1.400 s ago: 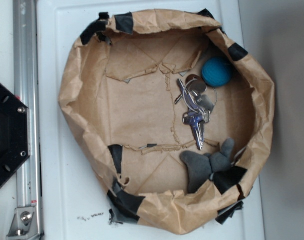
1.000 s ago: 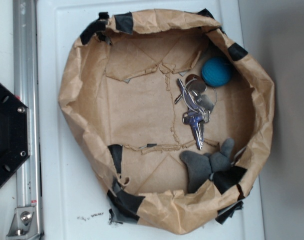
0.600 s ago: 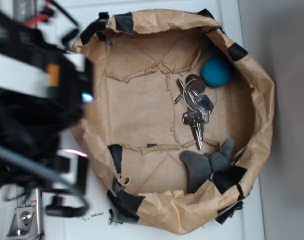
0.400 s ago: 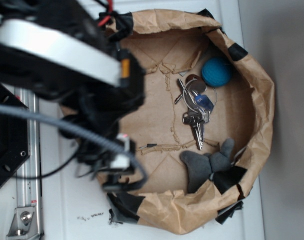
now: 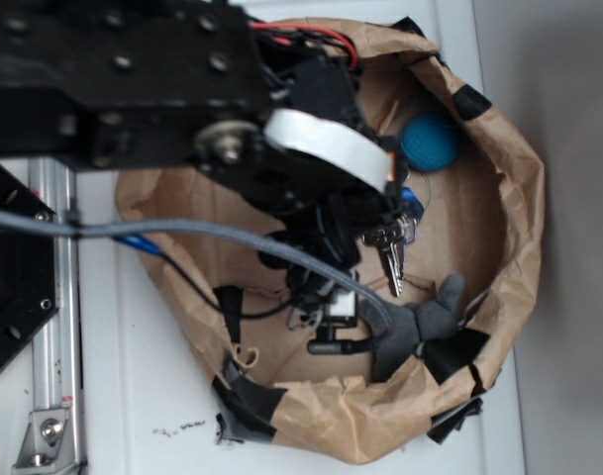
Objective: Grab the gray animal.
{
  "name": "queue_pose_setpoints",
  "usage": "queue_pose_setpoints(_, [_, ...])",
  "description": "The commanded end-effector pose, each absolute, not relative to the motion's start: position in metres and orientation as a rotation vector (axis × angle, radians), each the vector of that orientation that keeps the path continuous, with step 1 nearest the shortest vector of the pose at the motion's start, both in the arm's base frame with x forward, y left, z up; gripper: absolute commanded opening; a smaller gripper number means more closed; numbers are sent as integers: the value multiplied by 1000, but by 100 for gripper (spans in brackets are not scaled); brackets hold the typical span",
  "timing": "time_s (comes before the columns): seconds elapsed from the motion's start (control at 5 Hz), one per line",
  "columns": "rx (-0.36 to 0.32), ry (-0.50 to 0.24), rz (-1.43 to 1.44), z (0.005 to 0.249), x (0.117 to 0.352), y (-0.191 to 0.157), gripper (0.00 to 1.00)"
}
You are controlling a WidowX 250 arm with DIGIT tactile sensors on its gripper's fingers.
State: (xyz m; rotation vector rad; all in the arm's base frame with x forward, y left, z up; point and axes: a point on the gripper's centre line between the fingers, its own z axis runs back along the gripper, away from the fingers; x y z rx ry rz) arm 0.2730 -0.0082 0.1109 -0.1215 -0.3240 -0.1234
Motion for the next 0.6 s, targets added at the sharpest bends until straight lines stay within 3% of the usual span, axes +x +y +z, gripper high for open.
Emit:
queue_pose_setpoints(0.0, [-108,-396,-252,97,312,-76,100])
queue_pose_setpoints(0.4, [-81,-365,-270,61,335,-99,100])
